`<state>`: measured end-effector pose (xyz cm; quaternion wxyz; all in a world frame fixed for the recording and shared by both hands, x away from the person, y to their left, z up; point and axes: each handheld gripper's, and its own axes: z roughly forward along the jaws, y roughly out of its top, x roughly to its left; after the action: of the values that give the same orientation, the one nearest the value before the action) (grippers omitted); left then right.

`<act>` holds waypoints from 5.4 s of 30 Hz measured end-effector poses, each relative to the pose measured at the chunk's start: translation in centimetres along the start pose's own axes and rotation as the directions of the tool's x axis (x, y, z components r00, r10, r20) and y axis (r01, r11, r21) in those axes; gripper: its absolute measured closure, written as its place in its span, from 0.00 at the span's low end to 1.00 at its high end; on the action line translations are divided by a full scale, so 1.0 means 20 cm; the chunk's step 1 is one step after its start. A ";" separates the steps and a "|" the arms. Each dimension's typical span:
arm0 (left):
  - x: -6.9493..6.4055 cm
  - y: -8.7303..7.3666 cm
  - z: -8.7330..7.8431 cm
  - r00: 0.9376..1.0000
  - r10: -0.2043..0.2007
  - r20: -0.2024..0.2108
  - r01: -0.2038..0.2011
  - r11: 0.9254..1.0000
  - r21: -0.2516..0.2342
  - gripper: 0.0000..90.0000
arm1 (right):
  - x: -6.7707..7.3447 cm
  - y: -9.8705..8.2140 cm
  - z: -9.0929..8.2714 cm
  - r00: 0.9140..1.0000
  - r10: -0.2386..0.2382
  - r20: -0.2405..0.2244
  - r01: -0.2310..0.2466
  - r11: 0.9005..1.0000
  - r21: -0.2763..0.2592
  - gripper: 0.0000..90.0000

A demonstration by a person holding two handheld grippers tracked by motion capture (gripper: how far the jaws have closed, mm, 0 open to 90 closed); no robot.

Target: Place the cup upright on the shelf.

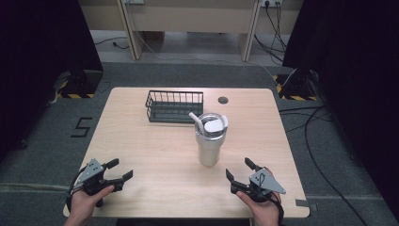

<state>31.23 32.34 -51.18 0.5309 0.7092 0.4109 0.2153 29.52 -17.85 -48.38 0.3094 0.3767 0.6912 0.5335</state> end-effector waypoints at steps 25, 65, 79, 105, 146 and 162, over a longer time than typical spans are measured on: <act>0.00 0.00 -0.01 1.000 -0.006 -0.004 0.006 1.000 -0.007 0.17 | 0.05 0.08 0.21 0.998 0.019 -0.062 -0.018 1.000 0.011 0.17; 0.01 0.01 -0.01 1.000 -0.006 -0.009 0.006 1.000 -0.007 0.16 | 0.06 0.11 0.53 0.994 0.050 -0.101 -0.049 0.999 0.011 0.12; 0.01 0.01 0.00 1.000 -0.004 -0.005 0.004 1.000 -0.003 0.16 | 0.08 0.11 0.62 0.993 0.059 -0.101 -0.059 0.998 0.002 0.05; 0.01 0.00 0.00 1.000 -0.001 0.002 0.001 1.000 -0.001 0.16 | 0.08 0.11 0.64 0.996 0.034 -0.082 -0.035 0.999 -0.009 0.11; 0.01 0.00 0.00 1.000 -0.010 0.002 0.010 1.000 -0.001 0.16 | 0.08 0.27 0.70 0.996 0.009 -0.092 -0.010 1.000 -0.003 0.12; 0.01 0.00 0.00 1.000 -0.012 0.002 0.012 1.000 -0.005 0.16 | 0.05 0.36 0.74 0.997 0.011 -0.077 -0.012 1.000 -0.014 0.12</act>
<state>31.38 32.57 -51.18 0.5342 0.7058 0.4139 0.2124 42.63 -8.55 -45.01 0.2820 0.3576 0.6966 0.5544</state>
